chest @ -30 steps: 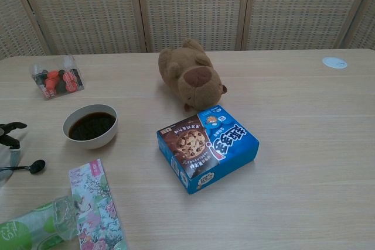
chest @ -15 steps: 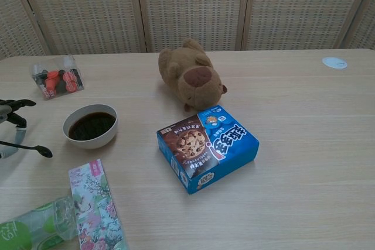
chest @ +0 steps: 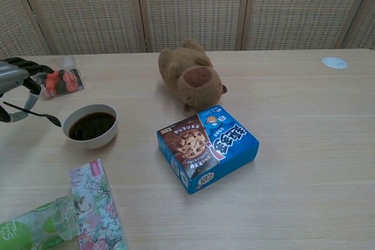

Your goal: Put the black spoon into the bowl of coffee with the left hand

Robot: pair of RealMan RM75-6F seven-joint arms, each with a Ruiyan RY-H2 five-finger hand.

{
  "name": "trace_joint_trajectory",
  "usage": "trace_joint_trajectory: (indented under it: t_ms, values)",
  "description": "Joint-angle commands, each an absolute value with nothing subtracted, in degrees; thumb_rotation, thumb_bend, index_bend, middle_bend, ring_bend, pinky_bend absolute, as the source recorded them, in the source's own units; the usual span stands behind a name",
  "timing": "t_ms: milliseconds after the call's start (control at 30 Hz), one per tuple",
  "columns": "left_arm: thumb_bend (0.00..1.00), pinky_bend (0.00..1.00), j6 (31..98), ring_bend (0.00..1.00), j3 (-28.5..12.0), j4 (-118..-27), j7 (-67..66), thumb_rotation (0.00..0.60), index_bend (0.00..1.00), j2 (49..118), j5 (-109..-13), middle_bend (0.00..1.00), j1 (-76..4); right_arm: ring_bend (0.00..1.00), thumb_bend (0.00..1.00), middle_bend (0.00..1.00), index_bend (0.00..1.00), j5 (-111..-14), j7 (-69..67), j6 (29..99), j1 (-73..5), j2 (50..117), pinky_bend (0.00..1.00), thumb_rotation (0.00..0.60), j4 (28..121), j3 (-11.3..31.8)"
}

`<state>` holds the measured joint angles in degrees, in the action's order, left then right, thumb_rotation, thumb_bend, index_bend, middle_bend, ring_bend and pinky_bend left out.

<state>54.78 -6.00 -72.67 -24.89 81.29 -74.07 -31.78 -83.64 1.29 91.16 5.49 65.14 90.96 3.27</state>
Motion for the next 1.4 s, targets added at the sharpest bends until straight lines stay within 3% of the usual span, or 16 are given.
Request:
trace_joint_trajectory:
  t_ms: [33, 400, 667, 1400]
  values:
    - [0.39, 0.00, 54.6, 0.00, -6.1, -73.3, -26.6, 0.600, 0.64, 80.5, -75.0, 0.07, -33.1, 0.00, 0.26, 0.13, 0.21, -83.7, 1.2, 91.1, 5.5, 65.2, 0.14, 0.600, 90.9, 3.3]
    - [0.39, 0.00, 53.7, 0.00, -6.0, -71.9, -32.9, 0.600, 0.67, 80.6, -78.6, 0.08, -37.9, 0.00, 0.26, 0.13, 0.21, -83.7, 0.7, 91.4, 5.7, 65.3, 0.14, 0.600, 90.6, 3.2]
    - [0.39, 0.00, 50.2, 0.00, -3.5, -68.7, -39.4, 0.600, 0.68, 82.9, -83.5, 0.08, -43.0, 0.00, 0.26, 0.13, 0.21, -83.7, 0.4, 91.6, 5.9, 65.5, 0.14, 0.600, 90.3, 3.2]
    - [0.39, 0.00, 49.6, 0.00, -1.9, -63.5, -46.7, 0.600, 0.69, 90.5, -85.2, 0.08, -46.4, 0.00, 0.26, 0.13, 0.21, -83.0, -1.6, 92.1, 6.7, 65.7, 0.14, 0.600, 88.7, 3.3]
